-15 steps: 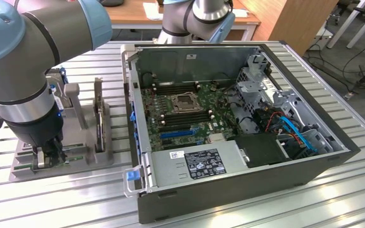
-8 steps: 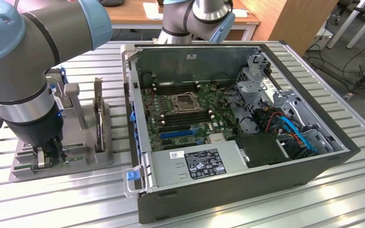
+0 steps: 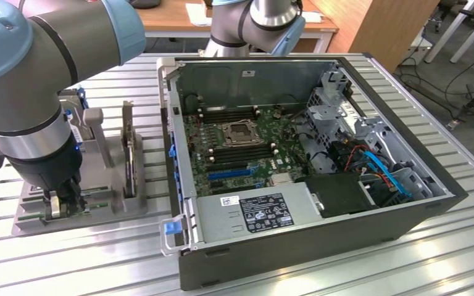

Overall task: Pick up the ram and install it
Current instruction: 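Pick up the ram and move it above insertion slot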

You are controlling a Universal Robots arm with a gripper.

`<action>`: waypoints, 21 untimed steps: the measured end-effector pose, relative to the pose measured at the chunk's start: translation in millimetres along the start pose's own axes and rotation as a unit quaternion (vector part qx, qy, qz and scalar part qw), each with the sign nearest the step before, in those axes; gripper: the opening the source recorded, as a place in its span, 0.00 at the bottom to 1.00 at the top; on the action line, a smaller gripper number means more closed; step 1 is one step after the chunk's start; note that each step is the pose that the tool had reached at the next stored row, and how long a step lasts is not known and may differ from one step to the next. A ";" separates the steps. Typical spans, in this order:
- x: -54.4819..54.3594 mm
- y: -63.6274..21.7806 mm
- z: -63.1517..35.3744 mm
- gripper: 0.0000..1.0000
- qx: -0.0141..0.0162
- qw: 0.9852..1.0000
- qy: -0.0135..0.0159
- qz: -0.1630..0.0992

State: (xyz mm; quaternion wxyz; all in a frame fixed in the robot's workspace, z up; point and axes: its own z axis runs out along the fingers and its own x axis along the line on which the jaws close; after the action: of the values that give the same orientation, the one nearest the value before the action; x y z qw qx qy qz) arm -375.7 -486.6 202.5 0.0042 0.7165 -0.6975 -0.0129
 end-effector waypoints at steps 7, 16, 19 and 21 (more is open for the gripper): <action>0.0 0.0 -0.1 0.11 0.000 1.000 0.000 0.000; -0.1 0.2 -7.8 0.11 0.000 1.000 0.000 0.000; -0.2 0.3 -11.7 0.11 0.000 1.000 0.000 0.000; -0.2 0.3 -14.2 0.11 0.000 1.000 0.000 0.000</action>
State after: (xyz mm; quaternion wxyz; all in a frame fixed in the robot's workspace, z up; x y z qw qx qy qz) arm -375.7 -486.6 216.7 0.0040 0.7163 -0.6976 -0.0131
